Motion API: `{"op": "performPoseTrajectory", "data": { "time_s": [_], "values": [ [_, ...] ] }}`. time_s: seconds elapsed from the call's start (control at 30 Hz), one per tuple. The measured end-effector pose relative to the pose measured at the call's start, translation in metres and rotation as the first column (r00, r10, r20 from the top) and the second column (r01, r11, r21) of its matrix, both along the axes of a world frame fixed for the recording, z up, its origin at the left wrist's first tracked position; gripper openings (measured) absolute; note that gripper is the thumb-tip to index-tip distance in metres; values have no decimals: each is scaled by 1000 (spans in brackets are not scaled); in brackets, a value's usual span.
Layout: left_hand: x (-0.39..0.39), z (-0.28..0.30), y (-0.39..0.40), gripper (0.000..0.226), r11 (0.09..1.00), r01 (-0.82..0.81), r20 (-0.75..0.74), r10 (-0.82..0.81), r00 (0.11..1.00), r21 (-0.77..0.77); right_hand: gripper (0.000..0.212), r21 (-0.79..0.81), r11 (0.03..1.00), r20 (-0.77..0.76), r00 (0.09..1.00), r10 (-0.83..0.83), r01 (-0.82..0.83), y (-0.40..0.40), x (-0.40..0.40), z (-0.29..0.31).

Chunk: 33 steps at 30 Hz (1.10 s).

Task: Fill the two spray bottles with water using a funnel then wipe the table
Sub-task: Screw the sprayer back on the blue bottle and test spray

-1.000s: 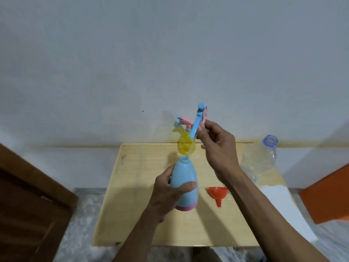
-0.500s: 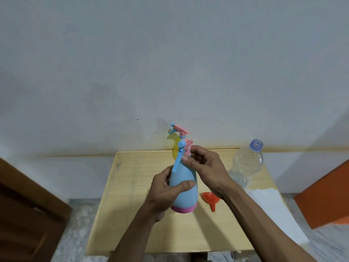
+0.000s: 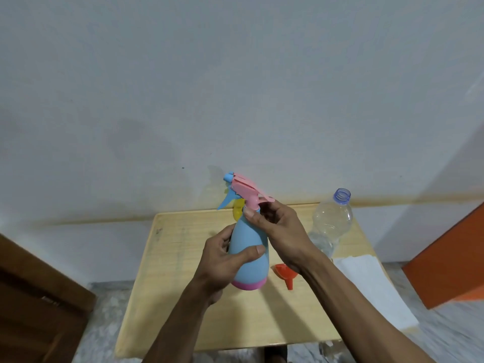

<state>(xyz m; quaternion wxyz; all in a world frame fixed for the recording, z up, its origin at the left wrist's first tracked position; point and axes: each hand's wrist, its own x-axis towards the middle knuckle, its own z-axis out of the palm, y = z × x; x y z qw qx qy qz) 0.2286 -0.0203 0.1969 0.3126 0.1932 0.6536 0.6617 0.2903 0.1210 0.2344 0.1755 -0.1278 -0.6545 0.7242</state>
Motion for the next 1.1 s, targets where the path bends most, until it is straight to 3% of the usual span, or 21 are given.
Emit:
{"op": "performPoseTrajectory", "data": {
  "time_s": [0.2, 0.37, 1.1],
  "values": [
    [-3, 6, -3, 62, 999, 10, 20, -10, 1000, 42, 26, -102, 993, -17, 999, 51, -52, -2, -1, 6],
    [-6, 8, -4, 64, 997, 0, 29, -2, 1000, 74, 36, -154, 988, -18, 1000, 0, -3, -6, -6, 6],
    [-25, 9, -5, 67, 992, 1, 70, -10, 998, 125, 23, -354, 934, 25, 998, 61, -48, -10, -18, 13]
  ]
}}
